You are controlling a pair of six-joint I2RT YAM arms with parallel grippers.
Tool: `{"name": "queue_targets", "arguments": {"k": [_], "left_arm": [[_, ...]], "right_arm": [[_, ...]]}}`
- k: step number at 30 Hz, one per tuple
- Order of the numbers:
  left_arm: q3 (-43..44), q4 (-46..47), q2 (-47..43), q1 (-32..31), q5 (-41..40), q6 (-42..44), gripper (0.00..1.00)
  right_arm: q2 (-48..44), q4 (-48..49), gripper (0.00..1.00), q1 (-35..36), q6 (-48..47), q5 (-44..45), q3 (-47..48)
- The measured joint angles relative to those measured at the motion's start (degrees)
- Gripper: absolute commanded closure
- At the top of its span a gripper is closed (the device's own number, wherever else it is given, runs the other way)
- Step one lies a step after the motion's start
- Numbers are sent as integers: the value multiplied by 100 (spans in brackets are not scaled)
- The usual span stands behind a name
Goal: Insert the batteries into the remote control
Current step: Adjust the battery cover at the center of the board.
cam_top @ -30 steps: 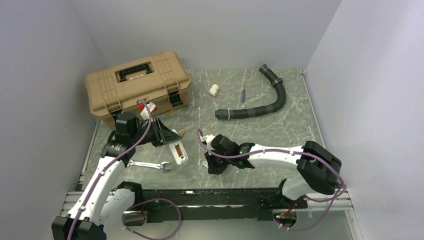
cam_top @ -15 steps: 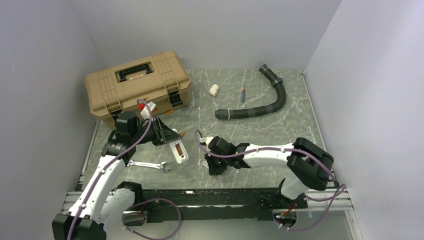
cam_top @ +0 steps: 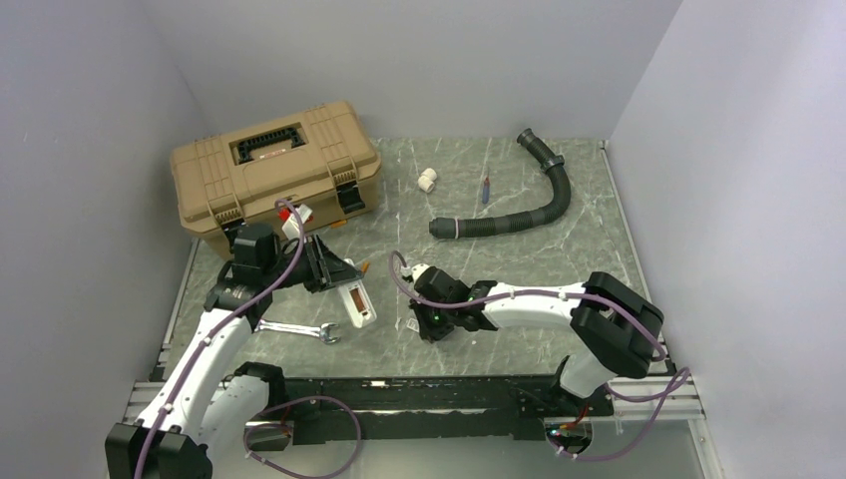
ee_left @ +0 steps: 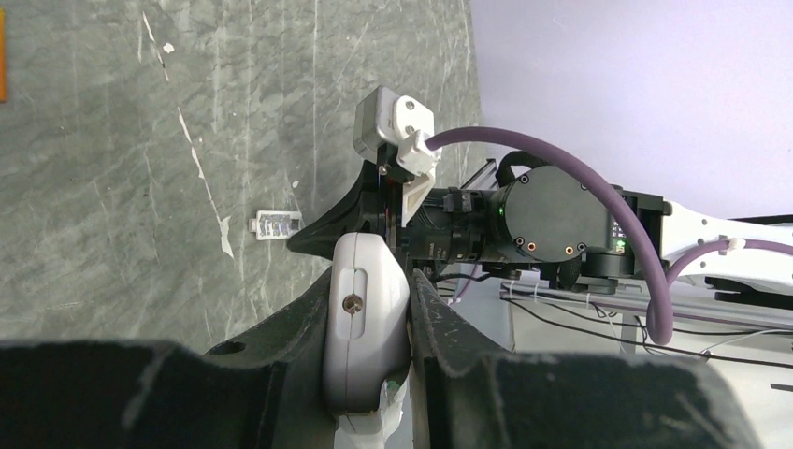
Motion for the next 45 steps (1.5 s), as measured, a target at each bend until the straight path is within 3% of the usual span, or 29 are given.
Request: {"name": "queue_targets", "arguments": {"k": [14,45], "left_arm": [[-2,133,83,2,37,-4,100],[-2,173,149,37,39,2,100]], "right_arm": [[4,-487,100,-201,37,577,181],[955,-404,100,-564,-94,774,1191]]}}
